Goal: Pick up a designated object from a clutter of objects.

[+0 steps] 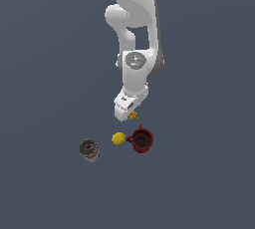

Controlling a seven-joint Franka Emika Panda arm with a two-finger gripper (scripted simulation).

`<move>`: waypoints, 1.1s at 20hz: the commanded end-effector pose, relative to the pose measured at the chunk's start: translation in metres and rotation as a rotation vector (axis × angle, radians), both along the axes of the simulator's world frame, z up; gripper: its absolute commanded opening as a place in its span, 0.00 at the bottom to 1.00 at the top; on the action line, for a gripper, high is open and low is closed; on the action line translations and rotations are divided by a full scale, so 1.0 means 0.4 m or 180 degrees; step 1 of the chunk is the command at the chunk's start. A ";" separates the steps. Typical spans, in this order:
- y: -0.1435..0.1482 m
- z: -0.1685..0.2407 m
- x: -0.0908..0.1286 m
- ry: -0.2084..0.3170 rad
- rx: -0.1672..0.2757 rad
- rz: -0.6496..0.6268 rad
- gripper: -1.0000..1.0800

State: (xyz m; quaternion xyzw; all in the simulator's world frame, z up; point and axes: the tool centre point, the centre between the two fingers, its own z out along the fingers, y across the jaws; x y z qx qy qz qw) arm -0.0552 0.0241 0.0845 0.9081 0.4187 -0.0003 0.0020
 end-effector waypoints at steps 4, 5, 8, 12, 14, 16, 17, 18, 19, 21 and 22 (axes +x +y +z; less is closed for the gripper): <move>0.006 -0.030 -0.020 0.0003 0.0011 0.0163 0.96; 0.006 -0.033 -0.022 0.0004 0.0012 0.0175 0.96; 0.006 -0.033 -0.022 0.0006 0.0011 0.0170 0.96; 0.006 -0.043 -0.022 0.0006 0.0011 0.0171 0.96; 0.006 -0.056 -0.023 0.0006 0.0012 0.0173 0.96; 0.006 -0.075 -0.024 0.0006 0.0012 0.0174 0.96; 0.006 -0.086 -0.024 0.0006 0.0012 0.0177 0.96; 0.006 -0.098 -0.025 0.0005 0.0012 0.0179 0.96; 0.006 -0.110 -0.025 0.0005 0.0012 0.0180 0.96; 0.006 -0.130 -0.025 0.0005 0.0012 0.0182 0.96; 0.006 -0.138 -0.025 0.0005 0.0012 0.0182 0.96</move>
